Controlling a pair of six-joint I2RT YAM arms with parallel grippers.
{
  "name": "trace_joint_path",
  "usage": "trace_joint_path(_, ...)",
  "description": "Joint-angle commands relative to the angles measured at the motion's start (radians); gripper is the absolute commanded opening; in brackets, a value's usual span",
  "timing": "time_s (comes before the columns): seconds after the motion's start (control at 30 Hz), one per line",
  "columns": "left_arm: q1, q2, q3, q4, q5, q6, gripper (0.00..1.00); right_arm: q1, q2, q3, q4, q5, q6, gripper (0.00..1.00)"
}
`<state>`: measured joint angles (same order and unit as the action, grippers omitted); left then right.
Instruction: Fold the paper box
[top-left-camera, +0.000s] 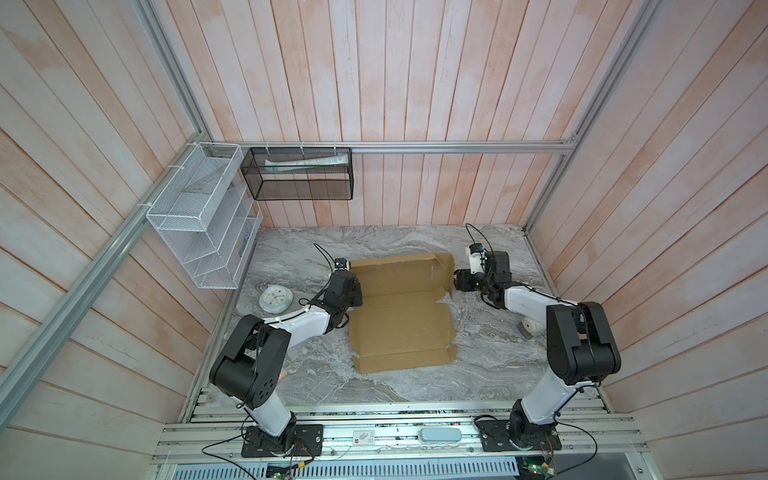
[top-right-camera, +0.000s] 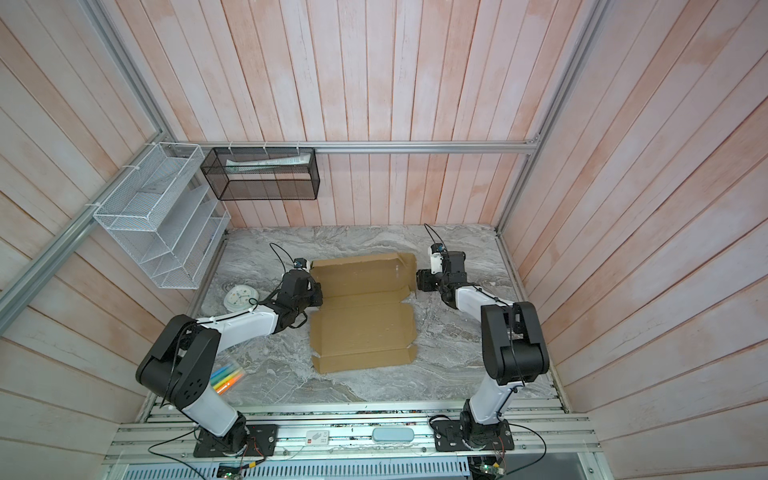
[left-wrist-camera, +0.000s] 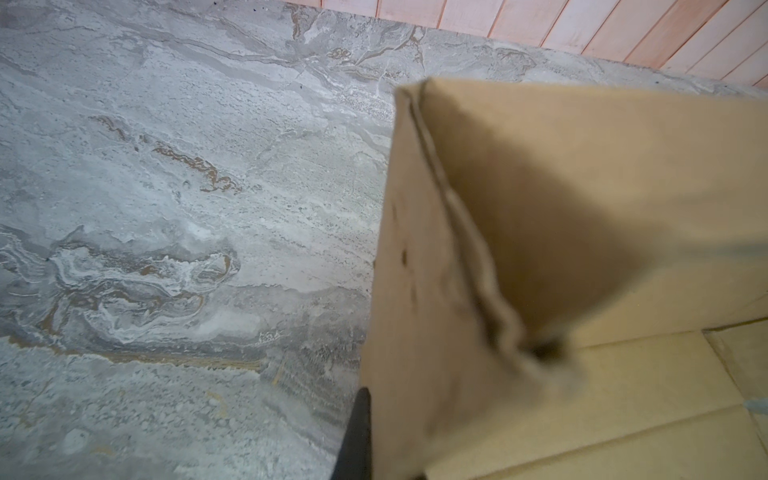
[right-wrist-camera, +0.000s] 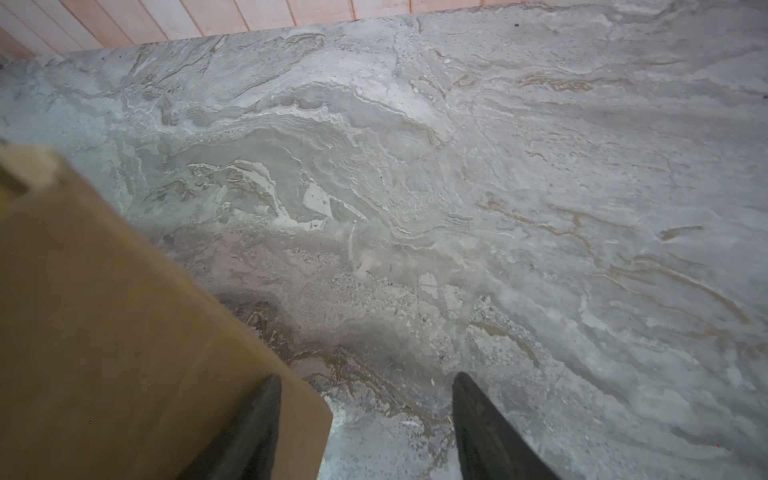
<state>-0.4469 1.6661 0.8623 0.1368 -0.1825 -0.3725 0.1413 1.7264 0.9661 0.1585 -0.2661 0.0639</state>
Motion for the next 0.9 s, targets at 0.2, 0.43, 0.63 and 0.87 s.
trace_joint_path(0.2, 0.004, 0.056, 0.032, -0.101, 0.048, 0.037, 0.0, -0.001, 0.008, 0.006, 0.048, -0.172, -0.109, 0.65)
trace_joint_path(0.43, 0.01, 0.075, 0.058, -0.128, 0.064, 0.069, 0.0, -0.004, 0.019, 0.024, 0.026, -0.242, -0.146, 0.6)
trace_joint_path(0.63, 0.01, 0.086, 0.069, -0.13, 0.076, 0.077, 0.0, -0.003, 0.027, 0.039, 0.029, -0.273, -0.152, 0.55)
trace_joint_path(0.87, 0.01, 0.096, 0.079, -0.135, 0.081, 0.077, 0.0, -0.001, 0.02, 0.034, 0.03, -0.324, -0.135, 0.45)
